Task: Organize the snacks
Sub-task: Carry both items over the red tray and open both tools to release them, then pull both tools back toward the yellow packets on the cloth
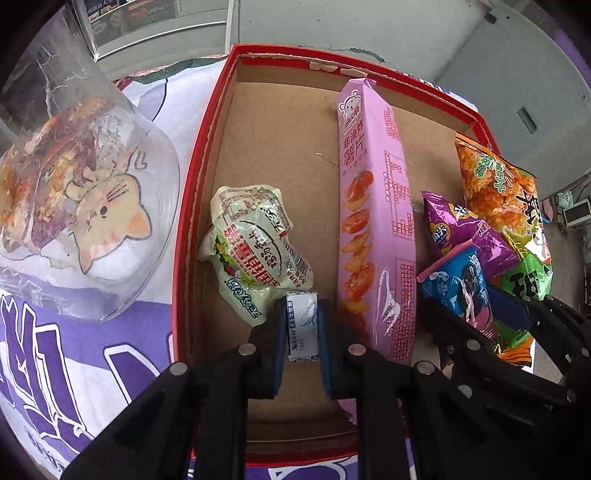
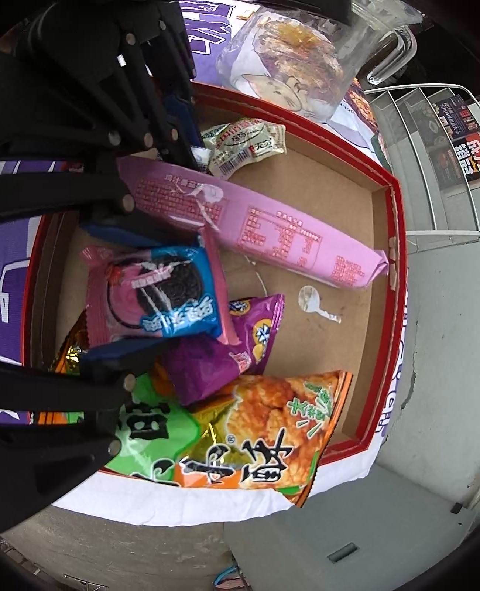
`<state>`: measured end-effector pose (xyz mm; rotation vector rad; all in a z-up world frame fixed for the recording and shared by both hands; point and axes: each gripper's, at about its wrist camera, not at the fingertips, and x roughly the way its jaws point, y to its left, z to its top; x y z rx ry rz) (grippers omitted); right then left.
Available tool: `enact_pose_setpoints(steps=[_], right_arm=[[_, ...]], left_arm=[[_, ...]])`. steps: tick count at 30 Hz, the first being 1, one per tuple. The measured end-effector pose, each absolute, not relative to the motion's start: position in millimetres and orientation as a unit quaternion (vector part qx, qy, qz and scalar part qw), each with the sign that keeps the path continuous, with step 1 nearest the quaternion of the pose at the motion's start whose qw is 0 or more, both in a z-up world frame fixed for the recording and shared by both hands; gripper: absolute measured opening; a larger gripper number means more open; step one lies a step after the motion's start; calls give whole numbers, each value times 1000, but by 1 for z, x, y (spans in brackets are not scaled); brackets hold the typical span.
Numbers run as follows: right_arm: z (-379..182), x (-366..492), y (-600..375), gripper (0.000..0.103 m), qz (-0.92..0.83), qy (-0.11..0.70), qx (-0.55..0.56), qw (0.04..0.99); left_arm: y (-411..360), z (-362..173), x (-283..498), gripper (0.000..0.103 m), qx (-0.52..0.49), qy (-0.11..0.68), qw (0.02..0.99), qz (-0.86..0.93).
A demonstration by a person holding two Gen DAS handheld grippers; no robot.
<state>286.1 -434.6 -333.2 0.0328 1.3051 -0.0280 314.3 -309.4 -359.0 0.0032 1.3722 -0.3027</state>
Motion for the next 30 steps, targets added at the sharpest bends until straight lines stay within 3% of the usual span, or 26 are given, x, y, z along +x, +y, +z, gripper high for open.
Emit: enact_pose_setpoints(steps=[3,5,6,9,16,22,25,30], right_arm=[[-333,286,-435,43,-9,607,21,795],[-331,285,-438,43,-10,605,27,796],[-330,284,-438,43,-13,602,26,798],[-324,280,-442,43,-11,592,32,806],[-307,268,-442,43,-14,573,26,819],[-305,261,-443,44,-7,573,22,819],[-297,255,-444,44,-16,563,20,826],[-274,239,-434,44,-25,546,-7,837]], left_arm=[[-310,-360,315,16,-1,636,760,-136],[-308,-359,317,24,0,640,757,-132],[-306,-359,318,38,6,642,757,-123],[-303,-355,317,53,7,635,762,-127],[-297,-342,312,63,-5,635,761,-135],[-290,-334,298,64,-12,635,761,-135],[-284,-327,292,76,-11,630,765,-130],[-271,-311,276,79,-34,629,764,-141]])
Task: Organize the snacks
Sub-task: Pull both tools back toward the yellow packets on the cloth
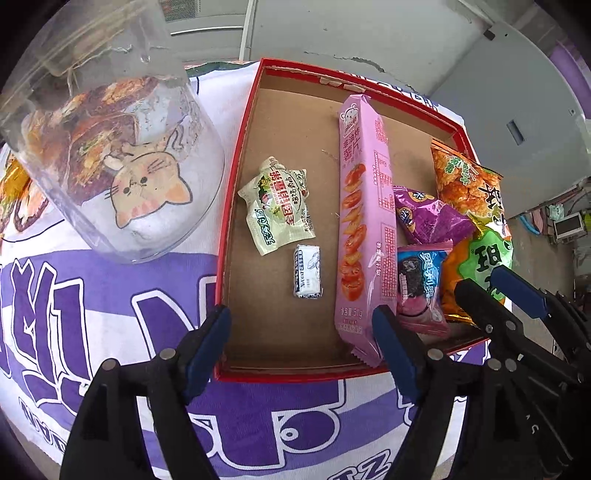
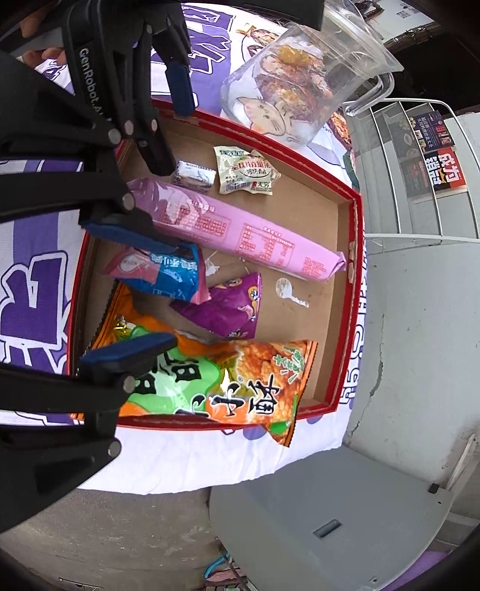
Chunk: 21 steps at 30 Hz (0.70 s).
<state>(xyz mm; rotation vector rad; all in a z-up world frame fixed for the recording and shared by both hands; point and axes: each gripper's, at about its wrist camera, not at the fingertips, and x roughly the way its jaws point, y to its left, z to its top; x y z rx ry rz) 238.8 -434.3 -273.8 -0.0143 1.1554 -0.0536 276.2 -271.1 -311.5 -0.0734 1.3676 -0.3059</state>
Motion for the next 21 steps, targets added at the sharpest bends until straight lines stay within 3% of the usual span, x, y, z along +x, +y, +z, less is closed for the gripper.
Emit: enact_pose_setpoints(steps=[3,12,14,16,21], right_arm=[[-258,228,-422,44,-27,537,-14,843],[-226,217,-345,44,12,514,-19,858],[-222,221,-322,44,24,507,-20,861],[-217,226,-301,44,31,501,-26,864],[-215,241,-245,44,35,499,-22,866]], left_arm=[[-255,-299,262,87,-41,626,768,-129],[-168,-264,243,89,-67,617,781,-77],[-147,-261,246,93,-73,612,785,-58],[-128,-258,251,103,-80,608,789,-44],[-72,-248,264,103,-88,598,796,-40]])
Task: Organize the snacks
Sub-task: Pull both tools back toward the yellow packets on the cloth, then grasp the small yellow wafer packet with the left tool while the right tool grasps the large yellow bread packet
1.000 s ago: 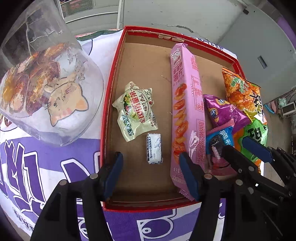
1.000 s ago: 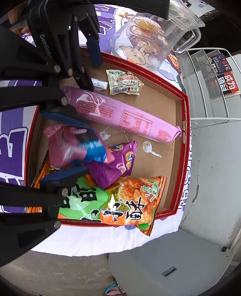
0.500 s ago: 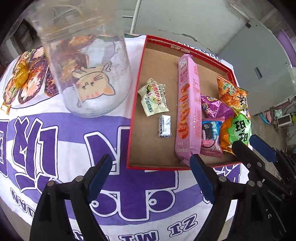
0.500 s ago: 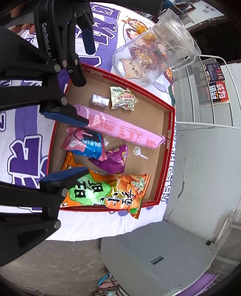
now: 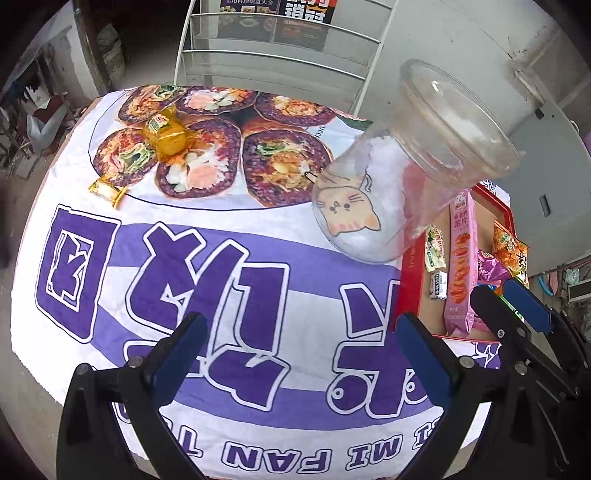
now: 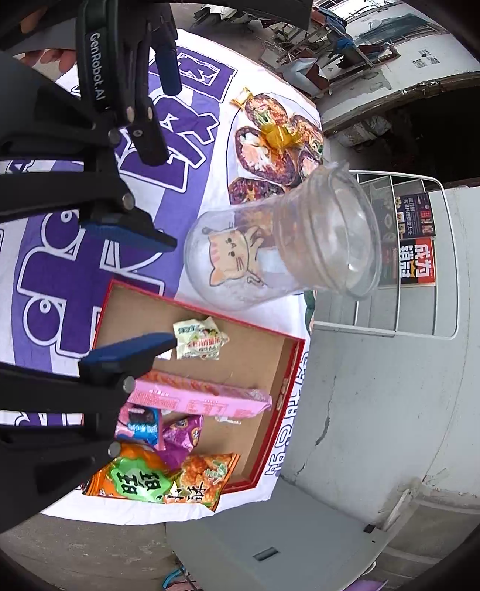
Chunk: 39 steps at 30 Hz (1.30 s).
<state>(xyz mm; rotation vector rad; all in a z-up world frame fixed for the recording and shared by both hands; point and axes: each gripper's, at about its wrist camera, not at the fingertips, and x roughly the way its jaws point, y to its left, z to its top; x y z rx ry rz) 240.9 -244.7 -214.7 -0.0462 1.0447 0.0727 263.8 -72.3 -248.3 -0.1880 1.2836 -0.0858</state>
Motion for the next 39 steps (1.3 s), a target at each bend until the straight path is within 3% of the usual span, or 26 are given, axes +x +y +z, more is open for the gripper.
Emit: enact_pose_setpoints(steps=[18,39], right_arm=[[-240,325,-55,44,72,515,-31,854],[-319,432,14,44,109,546,-81,827]], left_arm=[[120,-270,322,103,-147,603,783,37],[180,-347,381,103,-229,614,734,177]])
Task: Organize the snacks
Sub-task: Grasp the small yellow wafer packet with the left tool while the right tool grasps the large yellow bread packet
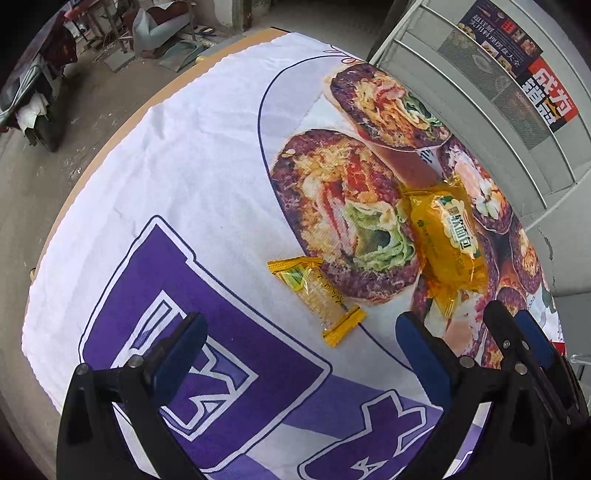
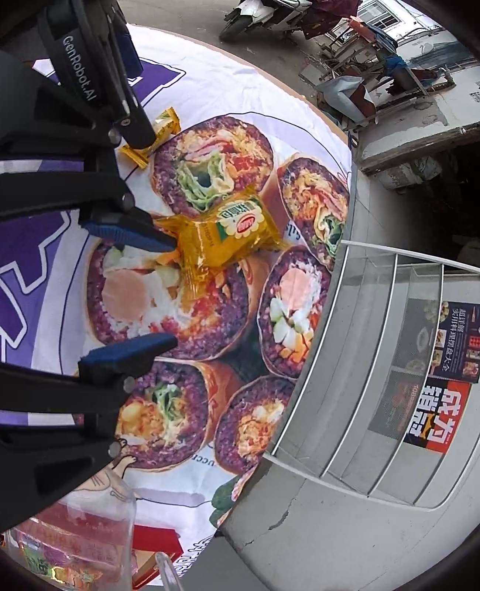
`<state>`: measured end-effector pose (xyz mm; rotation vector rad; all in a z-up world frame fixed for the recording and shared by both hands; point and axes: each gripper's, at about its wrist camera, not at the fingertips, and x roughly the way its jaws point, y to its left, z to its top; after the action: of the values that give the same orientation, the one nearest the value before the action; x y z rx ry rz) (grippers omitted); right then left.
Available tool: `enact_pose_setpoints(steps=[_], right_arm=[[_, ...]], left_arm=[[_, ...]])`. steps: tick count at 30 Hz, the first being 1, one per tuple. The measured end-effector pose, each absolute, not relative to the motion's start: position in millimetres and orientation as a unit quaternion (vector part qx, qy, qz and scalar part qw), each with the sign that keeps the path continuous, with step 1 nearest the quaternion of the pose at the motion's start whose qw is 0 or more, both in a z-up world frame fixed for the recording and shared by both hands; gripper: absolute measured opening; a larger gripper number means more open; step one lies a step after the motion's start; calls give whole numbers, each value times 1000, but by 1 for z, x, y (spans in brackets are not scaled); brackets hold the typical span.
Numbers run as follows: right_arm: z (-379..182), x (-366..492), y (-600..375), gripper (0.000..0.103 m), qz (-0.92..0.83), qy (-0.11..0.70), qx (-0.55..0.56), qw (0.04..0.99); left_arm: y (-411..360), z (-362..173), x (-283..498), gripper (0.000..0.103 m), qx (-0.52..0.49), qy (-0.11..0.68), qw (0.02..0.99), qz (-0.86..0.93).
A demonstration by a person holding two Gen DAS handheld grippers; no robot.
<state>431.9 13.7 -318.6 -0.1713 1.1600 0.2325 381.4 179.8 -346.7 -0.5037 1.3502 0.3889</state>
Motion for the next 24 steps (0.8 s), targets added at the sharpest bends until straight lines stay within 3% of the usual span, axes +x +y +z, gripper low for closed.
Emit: enact_pose_setpoints(steps=[5,10,15,17,18,19,24], right_arm=[[-333,444,19,44,114,556,-88,819],[-336,451,20,44,118,556,-91,818],[-337,457,13,44,114,558,-90,817],[-335,457,11,44,113,557,-92,817],[-335,457,10,44,114,558,-93,817],[-334,457,9,44,114,558,-95,816],[-331,459,12,44,140,558,-94,812]], left_arm=[[180,-358,385,94,-244,615,722,201],[182,-370,387,74,-254,629,702,218],[183,-372,385,70,-249,626,702,230],[183,-372,383,61,-243,627,702,235],[185,-370,381,45,-241,622,706,237],[187,-368,380,18,-243,618,710,234],[205,-367,388,17,-261,616,712,214]])
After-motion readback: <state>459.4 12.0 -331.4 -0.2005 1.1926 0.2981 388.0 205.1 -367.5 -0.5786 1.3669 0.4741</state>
